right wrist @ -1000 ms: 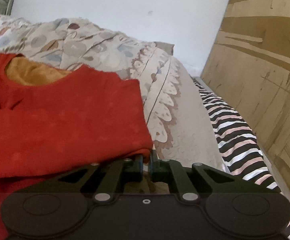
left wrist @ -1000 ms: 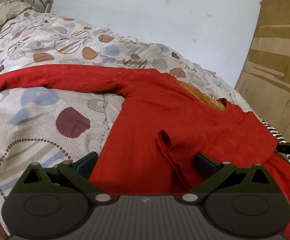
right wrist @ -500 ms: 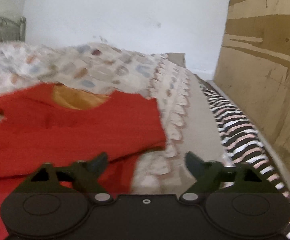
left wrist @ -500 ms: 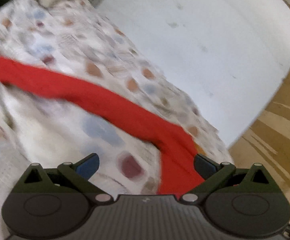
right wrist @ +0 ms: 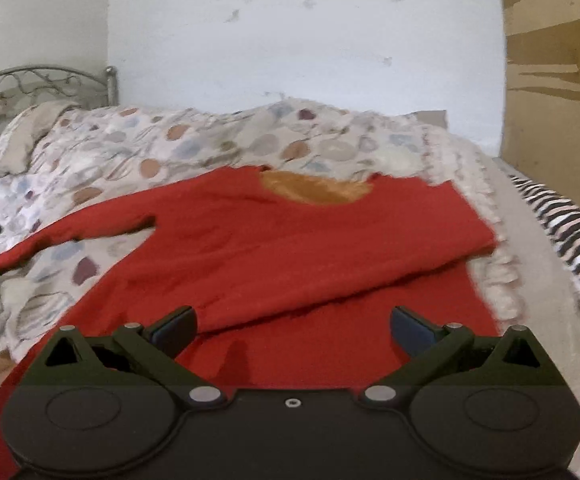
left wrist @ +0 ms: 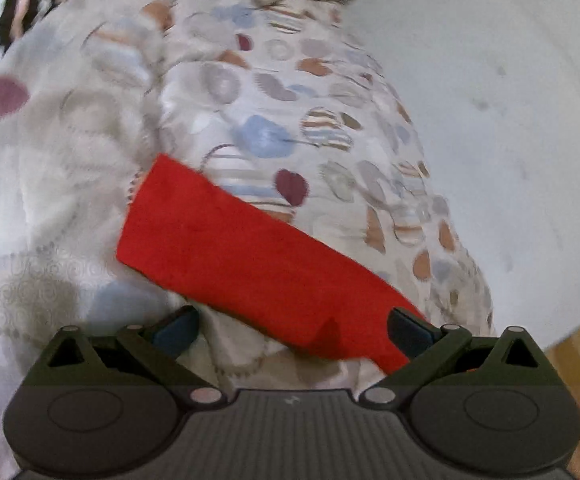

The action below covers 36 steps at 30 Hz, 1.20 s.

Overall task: Fold small clothes
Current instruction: 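Grasp the other sleeve cuff with the left gripper and fold it across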

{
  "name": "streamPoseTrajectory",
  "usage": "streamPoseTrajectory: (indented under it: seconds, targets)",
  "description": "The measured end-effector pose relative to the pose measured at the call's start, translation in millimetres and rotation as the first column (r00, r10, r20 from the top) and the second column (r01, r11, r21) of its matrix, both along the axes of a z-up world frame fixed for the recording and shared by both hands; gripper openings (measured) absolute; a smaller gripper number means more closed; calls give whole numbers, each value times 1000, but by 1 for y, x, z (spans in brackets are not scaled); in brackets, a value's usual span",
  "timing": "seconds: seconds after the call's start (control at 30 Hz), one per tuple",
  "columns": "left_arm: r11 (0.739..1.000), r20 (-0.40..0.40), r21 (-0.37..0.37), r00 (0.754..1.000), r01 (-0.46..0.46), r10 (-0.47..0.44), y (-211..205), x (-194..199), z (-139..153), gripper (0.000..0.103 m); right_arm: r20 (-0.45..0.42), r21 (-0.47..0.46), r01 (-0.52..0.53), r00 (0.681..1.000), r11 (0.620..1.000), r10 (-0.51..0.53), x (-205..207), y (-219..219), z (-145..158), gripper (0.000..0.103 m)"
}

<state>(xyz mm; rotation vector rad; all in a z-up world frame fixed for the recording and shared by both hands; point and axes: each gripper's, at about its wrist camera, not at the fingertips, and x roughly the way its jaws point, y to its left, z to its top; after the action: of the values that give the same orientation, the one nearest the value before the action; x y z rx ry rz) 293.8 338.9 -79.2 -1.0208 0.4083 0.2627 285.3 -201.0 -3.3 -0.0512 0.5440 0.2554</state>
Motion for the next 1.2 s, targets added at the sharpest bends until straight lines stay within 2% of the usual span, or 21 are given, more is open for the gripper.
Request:
streamPoseTrajectory:
  seconds: [0.13, 0.2, 0.27, 0.3, 0.33, 0.37, 0.4, 0.43, 0.5, 0.67, 0.77, 0.87, 0.93, 1.0, 1.1, 1.2]
  targets:
    - [993, 4, -61, 994, -105, 106, 10, 6, -8, 100, -23, -82, -20, 1000, 996, 18, 3, 15, -9, 103]
    - [983, -38, -46, 983, -179, 177, 11, 7, -6, 86, -42, -84, -28, 999, 996, 24, 5, 15, -13, 103]
    - [971, -84, -8, 968, -238, 237, 9, 8, -4, 56, -59, -76, -27, 998, 997, 23, 8, 12, -16, 103]
    - [965, -88, -3, 961, -263, 262, 10, 7, -5, 46, -67, -70, -24, 998, 997, 19, 9, 11, -17, 103]
    - [960, -88, -8, 956, -280, 279, 11, 4, -6, 24, -72, -61, -21, 997, 998, 16, 9, 9, -18, 103]
    - [955, -88, -20, 952, -296, 293, 14, 2, -9, 18, -75, -52, -18, 997, 998, 14, 10, 7, -19, 103]
    - [952, -82, -41, 951, -304, 300, 17, 0, -11, 17, -76, -43, -17, 997, 999, 13, 10, 6, -20, 103]
    - [950, -70, -53, 950, -308, 304, 19, -3, -12, 13, -77, -38, -17, 997, 999, 14, 10, 4, -20, 103]
    - [951, -47, -36, 952, -306, 304, 19, -8, -8, 10, -78, -31, -16, 997, 999, 13, 9, 3, -21, 103]
    - [955, 54, 140, 965, -263, 258, 4, -5, 27, 7, -72, -18, -18, 997, 1000, 17, 9, 1, -21, 103]
    - [942, 141, 276, 977, -191, 157, -10, 9, 60, 6, -61, 1, -13, 998, 1000, 13, 7, -2, -19, 103]
    - [903, 227, 413, 973, -121, 27, -37, 22, 97, 6, -27, 35, 12, 1000, 999, -11, 3, -8, -13, 103]
    - [868, 278, 490, 959, -88, -60, -61, 30, 122, 6, 13, 74, 32, 999, 997, -33, -4, -15, -7, 103]
    - [822, 314, 567, 936, -52, -158, -92, 36, 146, 6, 53, 92, 48, 997, 995, -53, -11, -23, 0, 103]
    - [736, 328, 677, 884, 26, -333, -147, 44, 174, 6, 115, 93, 65, 990, 994, -76, -23, -39, 12, 103]
    - [656, 307, 747, 821, 106, -481, -202, 50, 184, 6, 173, 86, 100, 978, 991, -113, -35, -60, 22, 103]
